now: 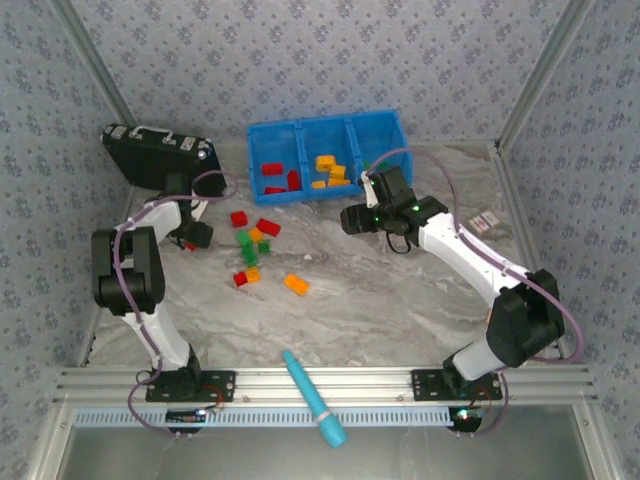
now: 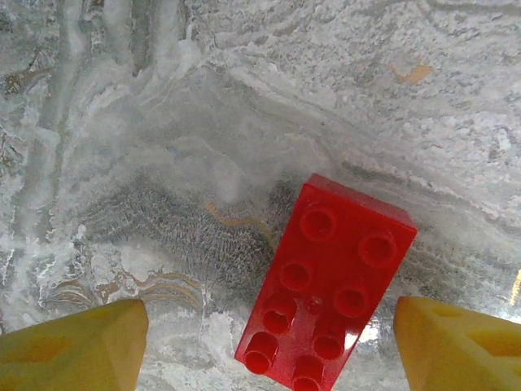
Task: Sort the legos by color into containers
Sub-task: Pick up the lego from the middle-left of the table.
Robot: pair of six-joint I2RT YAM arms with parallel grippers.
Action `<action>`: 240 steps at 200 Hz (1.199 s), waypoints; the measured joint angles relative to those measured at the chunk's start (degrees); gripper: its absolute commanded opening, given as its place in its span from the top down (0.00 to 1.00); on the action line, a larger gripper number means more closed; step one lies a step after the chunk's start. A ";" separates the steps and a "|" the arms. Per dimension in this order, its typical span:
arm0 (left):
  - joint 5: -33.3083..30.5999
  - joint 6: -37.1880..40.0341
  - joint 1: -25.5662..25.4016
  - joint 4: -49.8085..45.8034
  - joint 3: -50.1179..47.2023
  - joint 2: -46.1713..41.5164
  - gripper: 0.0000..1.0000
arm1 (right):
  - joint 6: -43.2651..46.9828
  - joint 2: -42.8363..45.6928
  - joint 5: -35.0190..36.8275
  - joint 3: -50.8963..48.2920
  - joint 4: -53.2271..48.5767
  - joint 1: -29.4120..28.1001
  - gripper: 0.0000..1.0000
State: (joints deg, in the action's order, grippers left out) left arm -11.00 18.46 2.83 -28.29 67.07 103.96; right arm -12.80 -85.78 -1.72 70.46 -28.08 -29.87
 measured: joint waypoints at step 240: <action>0.98 -15.28 -11.63 -15.17 5.40 -0.24 0.79 | 1.20 7.58 1.88 -8.52 1.05 5.81 0.17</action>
State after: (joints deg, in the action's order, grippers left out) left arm -10.02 3.18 -8.80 -43.46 72.47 103.72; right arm -11.60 -78.19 0.16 61.93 -27.03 -24.05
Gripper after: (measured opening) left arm 0.247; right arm 0.830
